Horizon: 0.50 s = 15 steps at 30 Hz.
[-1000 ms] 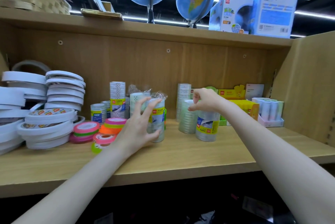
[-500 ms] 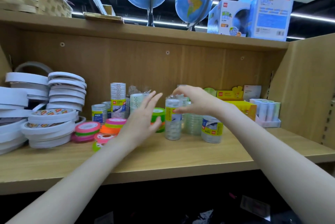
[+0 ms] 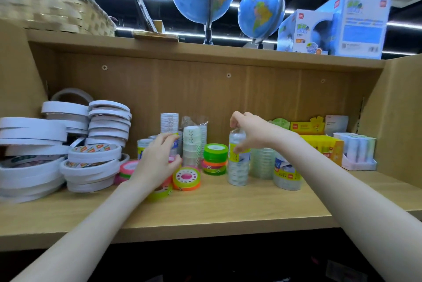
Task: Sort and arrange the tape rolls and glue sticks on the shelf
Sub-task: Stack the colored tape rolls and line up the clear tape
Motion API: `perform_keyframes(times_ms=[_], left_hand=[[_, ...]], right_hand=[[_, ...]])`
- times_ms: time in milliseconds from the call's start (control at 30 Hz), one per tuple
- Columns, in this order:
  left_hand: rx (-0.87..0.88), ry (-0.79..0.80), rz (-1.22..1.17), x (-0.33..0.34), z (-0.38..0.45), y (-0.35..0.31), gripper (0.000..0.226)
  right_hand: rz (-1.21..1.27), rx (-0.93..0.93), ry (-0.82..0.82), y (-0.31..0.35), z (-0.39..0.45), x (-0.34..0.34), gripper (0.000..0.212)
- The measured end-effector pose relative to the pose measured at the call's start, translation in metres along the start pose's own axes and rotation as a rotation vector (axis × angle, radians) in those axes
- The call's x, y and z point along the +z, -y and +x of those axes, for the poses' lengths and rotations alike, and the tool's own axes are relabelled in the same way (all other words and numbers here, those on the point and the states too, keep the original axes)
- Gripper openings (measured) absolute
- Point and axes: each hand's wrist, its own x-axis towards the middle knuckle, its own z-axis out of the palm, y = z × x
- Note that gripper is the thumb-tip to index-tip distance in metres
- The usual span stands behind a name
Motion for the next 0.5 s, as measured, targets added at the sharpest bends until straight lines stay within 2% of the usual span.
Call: perform_keyframes(times_ms=[100, 267, 333, 433, 500], left_hand=[[-0.016, -0.013, -0.014, 0.006, 0.009, -0.006, 0.049], [-0.045, -0.064, 0.128, 0.014, 0.023, -0.017, 0.052], [-0.015, -0.136, 0.175, 0.016, 0.030, -0.018, 0.050], [-0.011, -0.244, 0.217, 0.019, 0.038, -0.013, 0.057], [-0.077, -0.288, 0.121, 0.019, 0.041, -0.007, 0.066]], right_hand=[[0.041, 0.009, 0.033, -0.006, -0.001, 0.008, 0.058], [0.167, 0.006, -0.053, -0.013, -0.010, 0.003, 0.050], [0.201, 0.018, -0.174, -0.017, -0.006, -0.017, 0.047], [0.292, 0.028, -0.459, -0.017, 0.011, -0.046, 0.045], [0.337, -0.004, -0.584, -0.013, 0.027, -0.049, 0.044]])
